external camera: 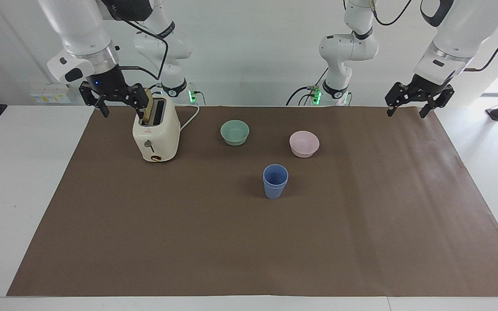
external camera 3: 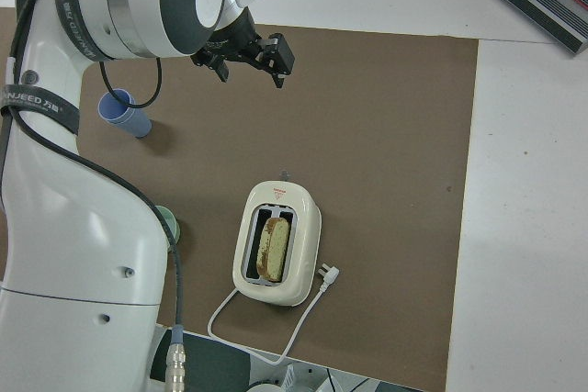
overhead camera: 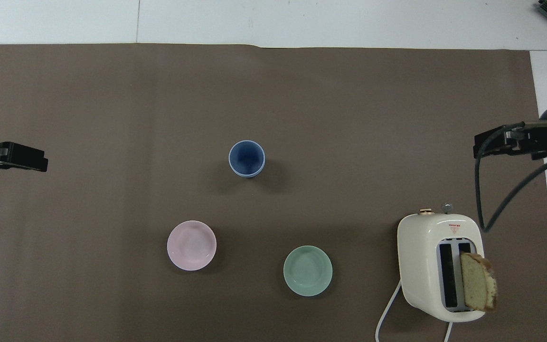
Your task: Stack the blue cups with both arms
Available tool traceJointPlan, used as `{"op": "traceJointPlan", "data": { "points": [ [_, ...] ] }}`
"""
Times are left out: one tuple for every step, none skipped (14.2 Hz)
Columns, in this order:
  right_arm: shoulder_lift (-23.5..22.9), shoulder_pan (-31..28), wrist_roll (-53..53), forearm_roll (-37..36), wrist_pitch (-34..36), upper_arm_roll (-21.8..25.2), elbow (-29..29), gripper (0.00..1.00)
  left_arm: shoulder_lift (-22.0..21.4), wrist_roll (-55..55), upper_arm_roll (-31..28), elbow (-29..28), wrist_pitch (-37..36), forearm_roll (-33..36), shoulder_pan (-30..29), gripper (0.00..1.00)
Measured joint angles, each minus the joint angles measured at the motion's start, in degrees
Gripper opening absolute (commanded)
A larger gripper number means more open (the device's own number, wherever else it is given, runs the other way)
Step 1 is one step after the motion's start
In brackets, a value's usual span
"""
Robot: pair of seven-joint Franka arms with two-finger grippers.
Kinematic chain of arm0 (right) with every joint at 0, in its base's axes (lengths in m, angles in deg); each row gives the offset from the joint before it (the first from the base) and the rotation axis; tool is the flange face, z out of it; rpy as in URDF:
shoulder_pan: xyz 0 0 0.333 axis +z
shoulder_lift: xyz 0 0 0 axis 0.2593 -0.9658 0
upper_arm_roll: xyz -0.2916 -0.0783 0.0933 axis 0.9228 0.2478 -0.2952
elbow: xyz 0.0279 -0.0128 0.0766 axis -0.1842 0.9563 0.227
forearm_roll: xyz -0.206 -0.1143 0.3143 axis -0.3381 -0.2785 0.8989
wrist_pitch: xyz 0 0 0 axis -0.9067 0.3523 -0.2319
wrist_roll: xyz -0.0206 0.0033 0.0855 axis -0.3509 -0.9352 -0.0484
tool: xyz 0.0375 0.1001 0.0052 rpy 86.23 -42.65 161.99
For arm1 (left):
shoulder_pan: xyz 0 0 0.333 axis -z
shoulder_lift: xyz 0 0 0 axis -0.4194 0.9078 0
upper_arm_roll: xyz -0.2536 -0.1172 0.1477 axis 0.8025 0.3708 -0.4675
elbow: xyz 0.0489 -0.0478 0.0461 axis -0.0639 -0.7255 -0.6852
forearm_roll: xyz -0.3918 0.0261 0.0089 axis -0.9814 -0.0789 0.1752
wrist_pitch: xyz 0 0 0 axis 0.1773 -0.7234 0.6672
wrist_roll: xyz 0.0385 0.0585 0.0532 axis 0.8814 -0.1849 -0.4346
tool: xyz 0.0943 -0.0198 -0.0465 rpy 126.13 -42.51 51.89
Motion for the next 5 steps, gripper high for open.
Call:
{"op": "traceJointPlan", "data": {
  "points": [
    [0.4,0.0,0.0,0.0,-0.2,0.0,0.5,1.00,0.0,0.0,0.0,0.0,0.0,0.0,0.0,1.00],
    [0.6,0.0,0.0,0.0,-0.2,0.0,0.8,1.00,0.0,0.0,0.0,0.0,0.0,0.0,0.0,1.00],
    [0.7,0.0,0.0,0.0,-0.2,0.0,0.9,1.00,0.0,0.0,0.0,0.0,0.0,0.0,0.0,1.00],
    [0.7,0.0,0.0,0.0,-0.2,0.0,0.9,1.00,0.0,0.0,0.0,0.0,0.0,0.0,0.0,1.00],
    [0.7,0.0,0.0,0.0,-0.2,0.0,0.9,1.00,0.0,0.0,0.0,0.0,0.0,0.0,0.0,1.00]
  ]
}}
